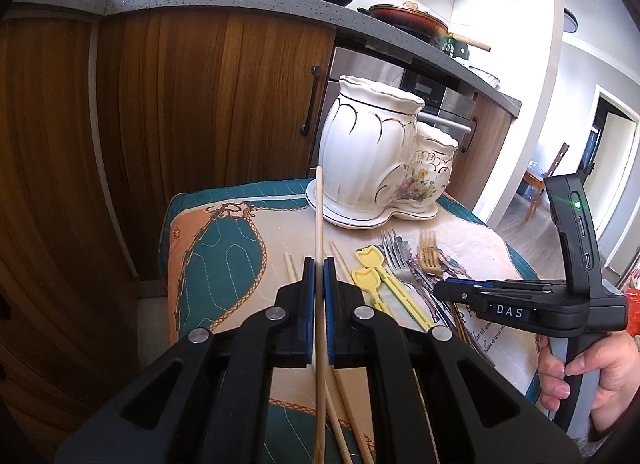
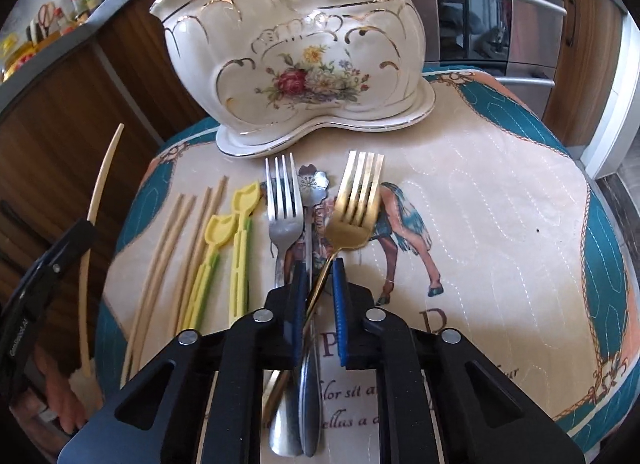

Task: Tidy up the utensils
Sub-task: 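Grasp the gold fork with the right tool while the left tool holds the chopstick, then lift the chopstick and gold fork and carry both over the ceramic holder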

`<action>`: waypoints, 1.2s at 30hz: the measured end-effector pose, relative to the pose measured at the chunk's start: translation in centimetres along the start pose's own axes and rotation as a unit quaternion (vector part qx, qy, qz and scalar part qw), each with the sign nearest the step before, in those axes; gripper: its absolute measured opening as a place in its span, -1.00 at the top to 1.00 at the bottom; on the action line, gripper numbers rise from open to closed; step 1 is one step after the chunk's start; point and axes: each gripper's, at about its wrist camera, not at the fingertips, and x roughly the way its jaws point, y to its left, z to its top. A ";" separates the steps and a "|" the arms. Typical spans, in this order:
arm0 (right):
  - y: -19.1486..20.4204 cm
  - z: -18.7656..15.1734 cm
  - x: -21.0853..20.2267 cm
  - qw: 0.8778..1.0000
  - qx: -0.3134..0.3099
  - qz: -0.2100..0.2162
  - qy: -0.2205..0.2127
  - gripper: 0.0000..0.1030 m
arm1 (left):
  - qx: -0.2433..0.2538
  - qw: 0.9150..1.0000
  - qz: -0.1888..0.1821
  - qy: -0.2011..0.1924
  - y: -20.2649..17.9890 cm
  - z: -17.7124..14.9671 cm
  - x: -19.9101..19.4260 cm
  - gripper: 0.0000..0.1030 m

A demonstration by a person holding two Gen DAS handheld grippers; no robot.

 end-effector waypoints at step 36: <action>-1.3 0.4 -4.6 0.992 -0.102 -0.038 -0.064 0.88 | 0.006 1.000 -0.019 -0.010 -0.6 0.3 -0.8 0.92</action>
